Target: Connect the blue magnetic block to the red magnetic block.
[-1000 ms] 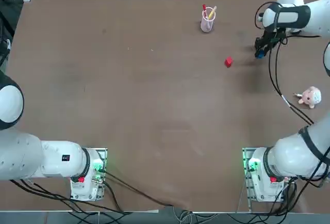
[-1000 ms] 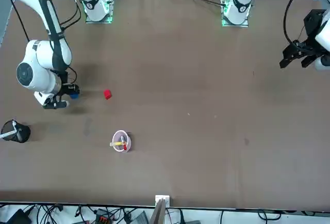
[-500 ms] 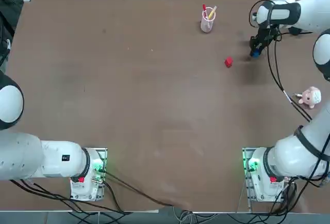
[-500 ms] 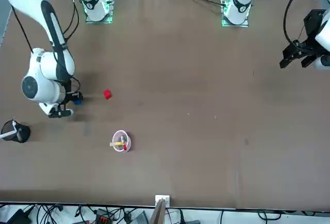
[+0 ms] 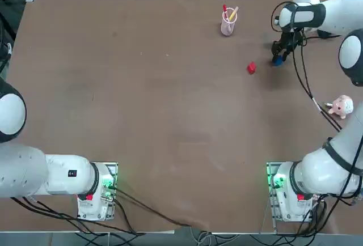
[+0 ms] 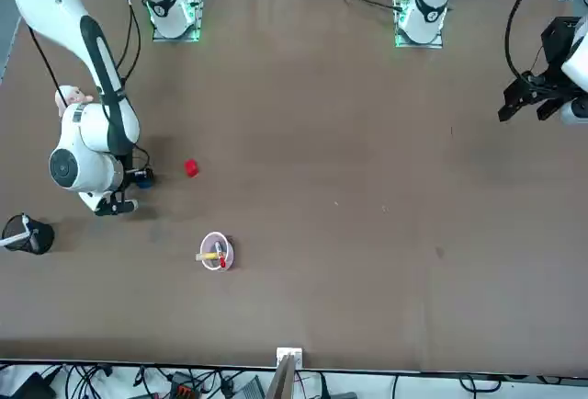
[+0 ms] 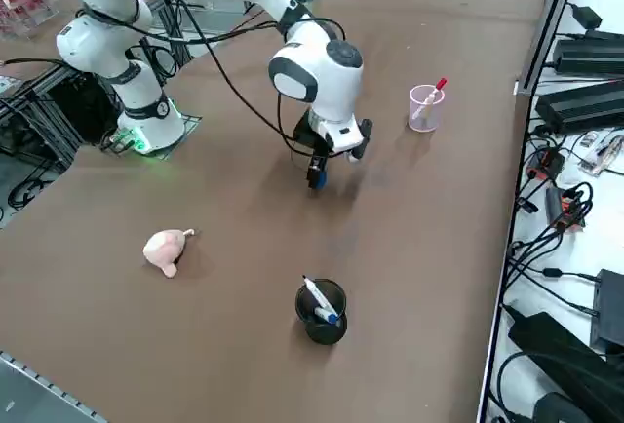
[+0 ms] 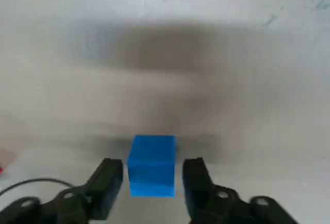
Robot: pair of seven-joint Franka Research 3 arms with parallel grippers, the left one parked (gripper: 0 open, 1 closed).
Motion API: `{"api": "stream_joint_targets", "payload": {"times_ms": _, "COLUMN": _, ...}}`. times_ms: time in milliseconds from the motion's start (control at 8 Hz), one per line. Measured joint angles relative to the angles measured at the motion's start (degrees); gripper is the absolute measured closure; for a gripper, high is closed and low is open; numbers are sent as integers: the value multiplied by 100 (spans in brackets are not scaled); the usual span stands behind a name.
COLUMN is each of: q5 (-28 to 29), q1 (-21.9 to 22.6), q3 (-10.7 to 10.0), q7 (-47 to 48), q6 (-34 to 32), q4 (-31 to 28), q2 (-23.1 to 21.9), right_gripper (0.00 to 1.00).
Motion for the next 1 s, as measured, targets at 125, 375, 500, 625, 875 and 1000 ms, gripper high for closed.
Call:
{"api": "stream_joint_targets", "payload": {"times_ms": 125, "q5": 0, "q1": 2, "q3": 4, "q7": 0, "q6": -448, "q4": 243, "q2": -56, "right_gripper": 1}}
{"api": "stream_joint_targets", "payload": {"times_ms": 375, "q5": 82, "q1": 3, "q3": 252, "q7": 2, "q6": -1353, "q4": 759, "q2": -383, "right_gripper": 0}}
{"api": "stream_joint_targets", "payload": {"times_ms": 500, "q5": 101, "q1": 17, "q3": 513, "q7": 32, "q6": -1479, "q4": 805, "q2": -582, "right_gripper": 0}}
{"api": "stream_joint_targets", "payload": {"times_ms": 625, "q5": 102, "q1": 45, "q3": 770, "q7": 63, "q6": -1501, "q4": 782, "q2": -690, "right_gripper": 0}}
{"api": "stream_joint_targets", "payload": {"times_ms": 875, "q5": -41, "q1": 167, "q3": 1133, "q7": 7, "q6": -1219, "q4": 564, "q2": -676, "right_gripper": 0}}
{"api": "stream_joint_targets", "payload": {"times_ms": 1000, "q5": -251, "q1": 313, "q3": 1174, "q7": -15, "q6": -905, "q4": 339, "q2": -627, "right_gripper": 0}}
